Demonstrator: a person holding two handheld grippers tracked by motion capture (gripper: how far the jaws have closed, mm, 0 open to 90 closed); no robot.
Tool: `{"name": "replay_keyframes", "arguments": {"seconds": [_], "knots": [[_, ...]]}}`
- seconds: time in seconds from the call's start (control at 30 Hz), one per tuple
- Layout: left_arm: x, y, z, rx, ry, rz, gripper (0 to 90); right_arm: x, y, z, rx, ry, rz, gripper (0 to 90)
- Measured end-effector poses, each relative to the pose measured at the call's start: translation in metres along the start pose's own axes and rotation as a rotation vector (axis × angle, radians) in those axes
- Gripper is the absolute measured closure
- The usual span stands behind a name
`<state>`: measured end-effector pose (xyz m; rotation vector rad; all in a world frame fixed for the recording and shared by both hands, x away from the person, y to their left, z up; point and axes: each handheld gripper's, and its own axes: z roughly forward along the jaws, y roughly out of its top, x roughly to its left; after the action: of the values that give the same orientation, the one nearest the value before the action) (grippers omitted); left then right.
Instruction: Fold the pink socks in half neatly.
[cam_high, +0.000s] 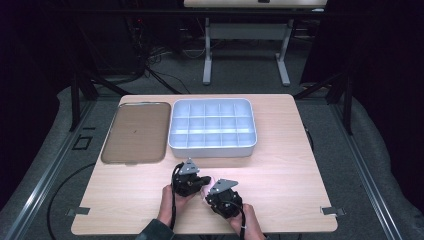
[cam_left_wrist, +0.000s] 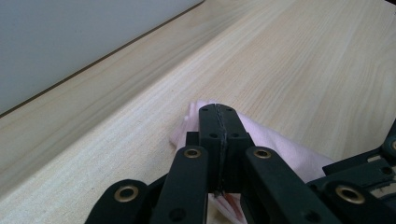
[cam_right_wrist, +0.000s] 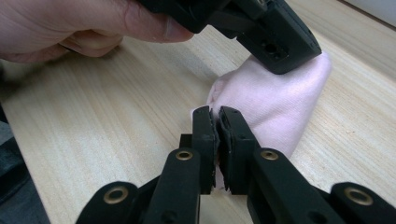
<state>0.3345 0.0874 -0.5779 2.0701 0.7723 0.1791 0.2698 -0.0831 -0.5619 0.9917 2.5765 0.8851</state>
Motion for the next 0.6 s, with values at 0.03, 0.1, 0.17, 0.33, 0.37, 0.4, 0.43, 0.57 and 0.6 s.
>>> {"name": "replay_keyframes", "arguments": {"seconds": [0.03, 0.1, 0.17, 0.33, 0.37, 0.4, 0.43, 0.57, 0.6], "knots": [[-0.001, 0.0, 0.0, 0.002, 0.015, 0.002, 89.6, -0.004, 0.0, 0.002, -0.038, 0.053, 0.02, 75.7], [-0.001, 0.0, 0.0, 0.001, 0.016, 0.002, 89.7, -0.009, 0.0, 0.0, -0.074, 0.132, 0.05, 70.3], [-0.001, 0.0, 0.0, 0.001, 0.008, 0.003, 89.6, -0.012, 0.0, -0.002, -0.079, 0.15, 0.074, 68.5], [-0.002, -0.001, 0.0, -0.005, 0.016, -0.011, 89.6, -0.038, 0.004, -0.023, -0.106, 0.18, 0.178, 63.5], [-0.002, -0.001, 0.0, -0.005, 0.016, -0.011, 89.6, -0.038, 0.004, -0.023, -0.106, 0.18, 0.178, 63.5], [-0.002, -0.001, 0.0, -0.002, 0.015, -0.009, 89.6, -0.047, 0.008, -0.021, -0.08, 0.157, 0.216, 60.4], [-0.002, 0.0, 0.0, 0.003, 0.014, -0.006, 89.6, -0.049, 0.01, -0.018, -0.076, 0.158, 0.23, 57.6], [-0.002, -0.001, 0.0, -0.004, 0.017, -0.008, 89.6, -0.05, 0.018, -0.001, -0.032, 0.148, 0.247, 52.3], [-0.002, -0.001, 0.0, -0.005, 0.017, -0.009, 89.7, -0.05, 0.02, 0.002, -0.017, 0.141, 0.239, 50.9]]}}
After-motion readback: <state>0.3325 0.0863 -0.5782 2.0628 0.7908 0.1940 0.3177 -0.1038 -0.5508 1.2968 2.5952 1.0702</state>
